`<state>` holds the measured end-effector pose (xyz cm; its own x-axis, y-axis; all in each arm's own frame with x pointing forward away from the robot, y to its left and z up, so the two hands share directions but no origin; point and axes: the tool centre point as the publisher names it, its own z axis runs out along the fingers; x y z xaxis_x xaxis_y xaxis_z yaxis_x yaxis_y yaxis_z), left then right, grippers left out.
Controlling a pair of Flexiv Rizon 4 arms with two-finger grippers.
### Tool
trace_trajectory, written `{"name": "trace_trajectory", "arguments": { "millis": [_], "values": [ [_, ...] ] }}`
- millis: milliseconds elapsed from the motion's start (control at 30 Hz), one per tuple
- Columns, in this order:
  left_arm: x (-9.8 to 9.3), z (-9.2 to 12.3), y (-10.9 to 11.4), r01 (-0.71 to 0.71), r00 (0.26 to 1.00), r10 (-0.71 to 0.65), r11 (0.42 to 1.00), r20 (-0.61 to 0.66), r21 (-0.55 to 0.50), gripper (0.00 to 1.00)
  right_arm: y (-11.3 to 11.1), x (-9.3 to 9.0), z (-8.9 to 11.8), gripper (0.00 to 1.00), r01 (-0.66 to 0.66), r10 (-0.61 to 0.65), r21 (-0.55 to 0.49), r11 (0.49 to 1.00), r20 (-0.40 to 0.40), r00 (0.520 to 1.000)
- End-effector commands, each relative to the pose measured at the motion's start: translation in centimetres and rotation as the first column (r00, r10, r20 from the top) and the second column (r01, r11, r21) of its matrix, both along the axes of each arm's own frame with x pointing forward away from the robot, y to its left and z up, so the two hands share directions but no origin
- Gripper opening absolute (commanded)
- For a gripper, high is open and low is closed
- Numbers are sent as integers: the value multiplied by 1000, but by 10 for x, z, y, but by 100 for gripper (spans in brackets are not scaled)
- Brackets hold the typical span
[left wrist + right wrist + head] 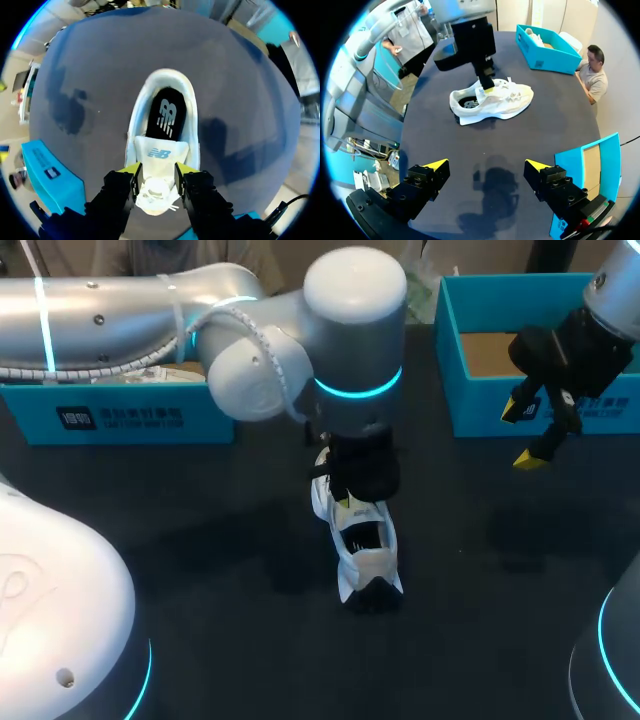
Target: Take the shoe out of the shoebox, open the shoe tongue, remove and reinsert the insole, then place the shoe into the shoebox
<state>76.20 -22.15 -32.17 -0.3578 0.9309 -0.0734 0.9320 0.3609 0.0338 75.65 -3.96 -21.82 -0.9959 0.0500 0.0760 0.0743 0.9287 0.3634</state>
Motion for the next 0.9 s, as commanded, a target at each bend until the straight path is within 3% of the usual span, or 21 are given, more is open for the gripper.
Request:
{"name": "trace_trajectory", "arguments": {
  "millis": [33,67,533,600,767,900],
  "values": [
    [-6,18,12,-106,994,105,994,-28,-16,78,0,0,-1,100,0,0,-2,1000,0,1000],
    [-6,18,12,-106,994,105,994,-28,-16,100,0,0,-1,100,0,0,-2,1000,0,1000],
    [-6,18,12,-106,994,105,994,-28,-16,100,0,0,-1,100,0,0,-2,1000,0,1000],
    [-19,17,10,-170,984,166,984,-60,-51,100,0,0,-1,100,0,0,-2,1000,0,1000],
    [-37,19,7,-442,897,439,895,-59,-65,100,0,0,-1,100,0,0,-2,1000,0,1000],
    [-40,23,13,-629,775,622,777,-114,-36,100,0,0,-1,100,0,0,-2,1000,0,1000]
  ]
}}
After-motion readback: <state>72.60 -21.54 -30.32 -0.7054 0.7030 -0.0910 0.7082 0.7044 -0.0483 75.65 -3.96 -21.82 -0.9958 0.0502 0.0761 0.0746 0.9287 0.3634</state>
